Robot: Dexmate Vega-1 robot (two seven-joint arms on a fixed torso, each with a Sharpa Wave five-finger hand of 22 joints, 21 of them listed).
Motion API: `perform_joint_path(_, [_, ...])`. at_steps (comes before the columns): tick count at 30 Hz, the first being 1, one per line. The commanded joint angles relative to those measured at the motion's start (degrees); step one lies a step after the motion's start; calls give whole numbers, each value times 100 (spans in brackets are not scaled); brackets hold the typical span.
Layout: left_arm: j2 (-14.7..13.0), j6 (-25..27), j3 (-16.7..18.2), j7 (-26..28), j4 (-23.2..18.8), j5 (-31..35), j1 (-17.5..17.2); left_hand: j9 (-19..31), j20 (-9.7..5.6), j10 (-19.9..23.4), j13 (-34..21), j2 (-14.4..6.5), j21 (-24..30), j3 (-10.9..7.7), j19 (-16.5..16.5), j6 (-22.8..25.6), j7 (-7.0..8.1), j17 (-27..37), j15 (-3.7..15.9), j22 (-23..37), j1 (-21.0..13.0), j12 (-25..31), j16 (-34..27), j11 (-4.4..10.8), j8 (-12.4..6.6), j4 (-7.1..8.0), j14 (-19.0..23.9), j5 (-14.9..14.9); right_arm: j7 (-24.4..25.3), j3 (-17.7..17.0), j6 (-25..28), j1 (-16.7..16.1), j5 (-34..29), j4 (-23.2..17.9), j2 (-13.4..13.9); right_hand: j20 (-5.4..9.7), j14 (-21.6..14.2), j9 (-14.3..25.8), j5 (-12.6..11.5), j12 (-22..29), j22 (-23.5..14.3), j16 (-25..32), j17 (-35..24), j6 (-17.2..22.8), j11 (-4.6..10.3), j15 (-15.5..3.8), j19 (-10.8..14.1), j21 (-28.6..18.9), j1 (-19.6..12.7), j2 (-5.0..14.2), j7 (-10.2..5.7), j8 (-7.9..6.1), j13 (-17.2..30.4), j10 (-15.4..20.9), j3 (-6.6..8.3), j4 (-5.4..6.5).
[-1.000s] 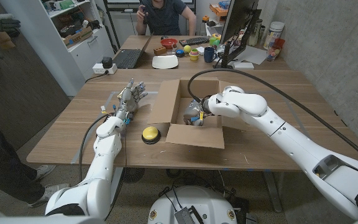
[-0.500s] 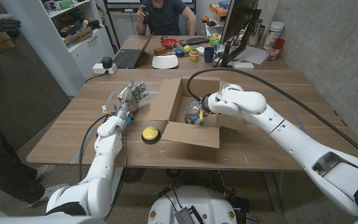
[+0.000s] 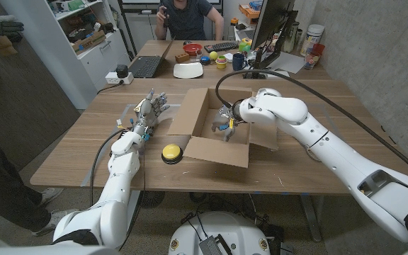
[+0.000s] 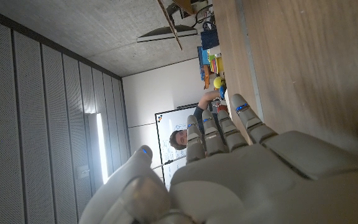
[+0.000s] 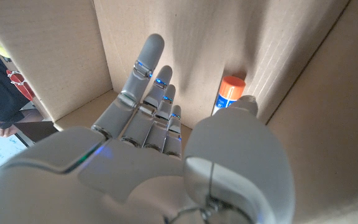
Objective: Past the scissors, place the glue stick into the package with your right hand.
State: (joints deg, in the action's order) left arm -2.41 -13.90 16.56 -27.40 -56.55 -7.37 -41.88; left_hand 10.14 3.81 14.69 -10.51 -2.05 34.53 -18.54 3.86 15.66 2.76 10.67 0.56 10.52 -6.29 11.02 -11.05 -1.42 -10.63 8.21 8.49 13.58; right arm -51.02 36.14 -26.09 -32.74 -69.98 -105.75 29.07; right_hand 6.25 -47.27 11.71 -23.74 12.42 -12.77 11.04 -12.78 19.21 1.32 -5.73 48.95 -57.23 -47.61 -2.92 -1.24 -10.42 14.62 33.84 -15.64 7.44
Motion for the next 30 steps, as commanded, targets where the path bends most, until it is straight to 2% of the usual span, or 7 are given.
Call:
perform_joint_path(1, [9, 30, -17, 19, -9, 11, 20, 17, 8, 47, -16, -33, -14, 4, 2, 53, -12, 12, -9, 20, 40, 32, -9, 26, -41, -7, 2, 29, -139, -179, -130, 26, 249, -209, -5, 609, 70, 12, -43, 11, -1, 10, -12, -55, 25, -669, -30, 26, 30, -48, -2, -35, -5, -14, -81, 4])
perform_joint_path(18, [9, 11, -33, 21, -34, 11, 31, 19, 4, 63, -18, -45, -22, 5, 15, 76, -14, 12, -5, 20, 29, 31, -16, 36, -49, -15, 10, 42, -184, -449, -187, 35, 326, -445, -48, 617, 26, 4, -73, 63, 16, 58, -22, -10, 5, -691, -23, 61, 61, -26, 21, -76, -30, 54, -137, 23])
perform_joint_path(30, [16, 27, -24, 25, -95, -27, 6, 20, -2, 101, -20, -53, -29, 6, 24, 80, -11, 14, -4, 20, 19, 39, -21, 31, -50, -21, 11, 52, -99, -628, -141, -16, 214, -631, -10, 625, 13, -3, -106, 68, 35, 75, -25, 106, 99, -699, -20, 105, 35, 65, -8, -121, -53, 36, -141, 33])
